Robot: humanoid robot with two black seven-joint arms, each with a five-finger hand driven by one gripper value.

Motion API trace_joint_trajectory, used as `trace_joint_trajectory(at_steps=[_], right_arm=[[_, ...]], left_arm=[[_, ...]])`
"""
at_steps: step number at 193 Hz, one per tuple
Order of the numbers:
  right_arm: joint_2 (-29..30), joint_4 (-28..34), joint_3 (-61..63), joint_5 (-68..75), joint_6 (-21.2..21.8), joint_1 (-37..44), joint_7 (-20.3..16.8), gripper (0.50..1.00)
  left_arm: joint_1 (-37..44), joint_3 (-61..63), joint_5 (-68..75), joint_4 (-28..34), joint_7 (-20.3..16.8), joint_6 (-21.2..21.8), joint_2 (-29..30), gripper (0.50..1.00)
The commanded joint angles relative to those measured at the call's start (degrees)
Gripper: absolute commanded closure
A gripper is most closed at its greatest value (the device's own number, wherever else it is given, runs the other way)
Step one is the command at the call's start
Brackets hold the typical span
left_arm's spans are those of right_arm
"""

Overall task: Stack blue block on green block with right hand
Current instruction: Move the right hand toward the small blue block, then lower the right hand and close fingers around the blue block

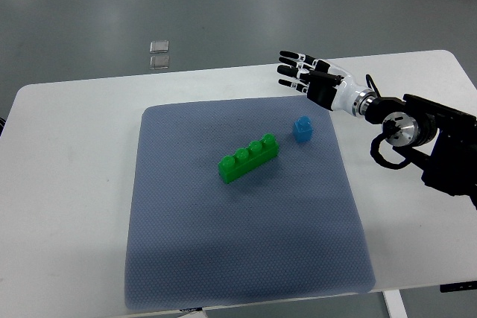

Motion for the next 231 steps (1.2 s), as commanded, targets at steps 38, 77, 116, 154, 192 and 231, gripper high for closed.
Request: trace_joint_trajectory(at_steps=[38,77,116,154,192,231], right_arm=[[-0.05,-2.89,0.0,-5.01,-0.29,1.23,0.92,0.574],[0.03,-2.81,0.0,-10.73,0.59,1.49,1.18,0.574],[-0.23,-2.72,0.0,-26.11,0.59,2.02,5.49,0.574],[-0.93,-2.54,-0.09,-38.59,0.68,3.16,8.39,0.574],[-3.13,-1.31,-0.7,-57.04,1.91,4.31,8.39,0.574],[-5.06,1.23,-0.96,-75.37,1.38,5.54,8.39,0.574]], left_arm=[[0.0,0.02,0.0,0.1,0.01,0.02,0.0,0.5],[0.0,-0.06,0.0,0.1,0.01,0.02,0.0,0.5],[0.0,0.02,0.0,0.1,0.01,0.02,0.0,0.5],[0.0,0.02,0.0,0.1,0.01,0.02,0.0,0.5],[0.0,0.02,0.0,0.1,0.01,0.02,0.0,0.5],[0.0,0.02,0.0,0.01,0.01,0.02,0.0,0.5]])
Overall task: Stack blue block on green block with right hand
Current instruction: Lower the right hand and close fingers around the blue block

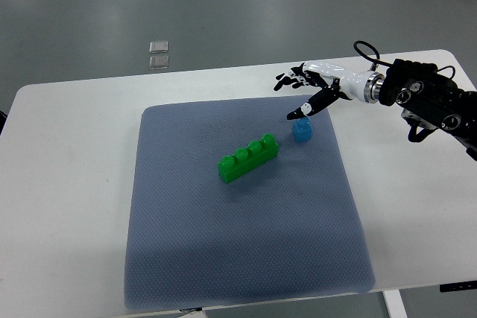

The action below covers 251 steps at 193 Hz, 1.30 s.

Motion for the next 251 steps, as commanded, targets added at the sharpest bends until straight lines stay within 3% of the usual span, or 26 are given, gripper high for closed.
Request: trace_joint_trajectory(at_steps=[1,48,52,88,145,190,225,234,251], right_arm=[[-1.28,1.42,-0.08,-8.9,-0.47,0.33,-0.01,0.574],[-1.99,1.69,-1.22,-19.28,-0.82,1.47,-0.09,0.574],[-1.63,1.69,-3.42,-20.68,-3.01,1.47,-0.36,0.576],[0.03,1.51,-8.25,-20.68,-9.61,1.38,-0.89,0.579],[1.0,0.81,-10.1,-20.77,-12.51,1.12,-2.2,0.595],[0.83,0.72,-12.56,-20.77,-13.65,1.29,-2.29,0.695],[0.65,0.72,-12.91,-20.77,-13.65,1.38,-2.2,0.703],[0.48,0.72,-13.0,-20.77,-13.65,1.56,-2.2,0.732],[0.39,0.81,-13.0,-20.77,-13.65,1.65,-2.2,0.74]], left_arm=[[0.0,-0.01,0.0,-0.07,0.0,0.0,0.0,0.5],[0.0,-0.01,0.0,0.02,0.0,0.0,0.0,0.5],[0.0,-0.01,0.0,0.02,0.0,0.0,0.0,0.5],[0.0,-0.01,0.0,0.02,0.0,0.0,0.0,0.5],[0.0,-0.01,0.0,0.02,0.0,0.0,0.0,0.5],[0.0,-0.01,0.0,0.02,0.0,0.0,0.0,0.5],[0.0,-0.01,0.0,-0.07,0.0,0.0,0.0,0.5],[0.0,-0.01,0.0,0.02,-0.09,0.0,0.0,0.5],[0.0,-0.01,0.0,0.02,0.0,0.0,0.0,0.5]])
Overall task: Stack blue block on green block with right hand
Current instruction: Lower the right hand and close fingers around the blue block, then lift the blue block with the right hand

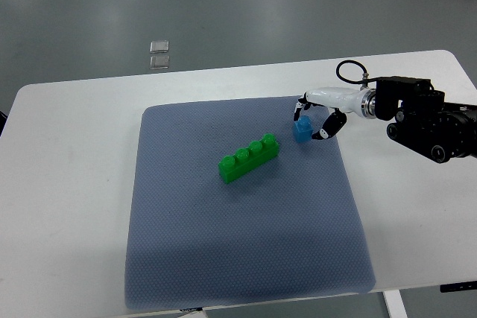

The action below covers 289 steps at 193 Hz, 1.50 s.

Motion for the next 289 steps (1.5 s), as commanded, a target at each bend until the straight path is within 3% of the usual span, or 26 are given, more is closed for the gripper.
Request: trace_joint_trajectory(at_steps=[1,240,284,289], right_arm=[[-0.1,0.09,-0.04,0.0,0.0,0.15,0.02,0.74],[-0.45,3.08,-1.01,0.0,0.87,0.94,0.19,0.744],[-0.45,3.08,-1.1,0.0,0.87,0.94,0.1,0.775],[-0.45,2.99,-1.1,-0.08,0.79,0.94,0.1,0.797]], left_arm=[[0.0,0.0,0.0,0.05,0.0,0.0,0.0,0.5],[0.0,0.0,0.0,0.05,0.0,0.0,0.0,0.5],[0.0,0.0,0.0,-0.04,0.0,0.0,0.0,0.5],[0.0,0.0,0.0,0.05,0.0,0.0,0.0,0.5]])
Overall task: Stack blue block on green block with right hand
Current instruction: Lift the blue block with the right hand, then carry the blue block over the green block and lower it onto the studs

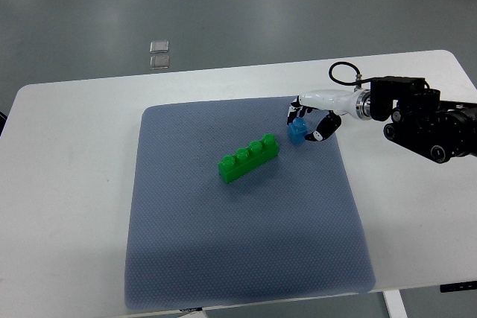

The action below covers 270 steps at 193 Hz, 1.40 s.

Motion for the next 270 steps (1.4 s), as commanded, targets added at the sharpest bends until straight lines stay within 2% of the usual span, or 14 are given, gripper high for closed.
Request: trace_joint_trajectory(at_steps=[1,19,44,100,123,148,167,179,184,230,231,248,270], right_arm=[[-0.01,-0.08,0.0,-0.09,-0.08,0.0,-0.03,0.797],[-0.01,0.01,0.0,-0.09,0.0,0.09,-0.03,0.844],[-0.01,0.01,0.0,-0.09,-0.08,0.09,-0.03,0.875],[-0.01,0.01,0.0,-0.09,-0.08,0.18,0.15,0.914],[-0.1,0.1,0.09,-0.09,-0.17,0.79,0.41,0.955],[-0.27,0.19,0.26,0.0,-0.26,1.06,1.03,0.961],[-0.89,2.82,0.53,0.26,-0.52,2.64,4.19,0.985],[-1.06,3.0,0.61,0.26,-0.61,2.81,4.46,0.985],[-2.21,5.28,1.05,0.26,-0.7,3.16,5.77,0.991],[-4.67,10.91,1.32,0.44,-0.96,5.98,7.36,1.0],[-5.02,13.0,1.32,0.44,-1.4,6.41,7.62,1.0],[-5.81,16.18,1.23,0.26,-2.46,6.42,7.97,1.0],[-5.63,17.68,0.79,0.09,-2.54,6.15,8.15,1.0]], left_arm=[[0.0,0.0,0.0,0.02,-0.01,0.0,0.0,0.5],[0.0,0.0,0.0,0.02,-0.01,0.0,0.0,0.5],[0.0,0.0,0.0,0.02,-0.01,0.0,0.0,0.5],[0.0,0.0,0.0,-0.07,-0.01,0.0,0.0,0.5],[0.0,0.0,0.0,0.02,-0.01,0.0,0.0,0.5],[0.0,0.0,0.0,-0.07,-0.01,0.0,0.0,0.5],[0.0,0.0,0.0,0.02,-0.01,0.0,0.0,0.5],[0.0,0.0,0.0,0.02,-0.01,0.0,0.0,0.5],[0.0,0.0,0.0,0.02,-0.01,0.0,0.0,0.5],[0.0,0.0,0.0,0.02,-0.01,0.0,0.0,0.5],[0.0,0.0,0.0,0.02,-0.01,0.0,0.0,0.5],[0.0,0.0,0.0,-0.07,-0.01,0.0,0.0,0.5],[0.0,0.0,0.0,0.02,-0.01,0.0,0.0,0.5]])
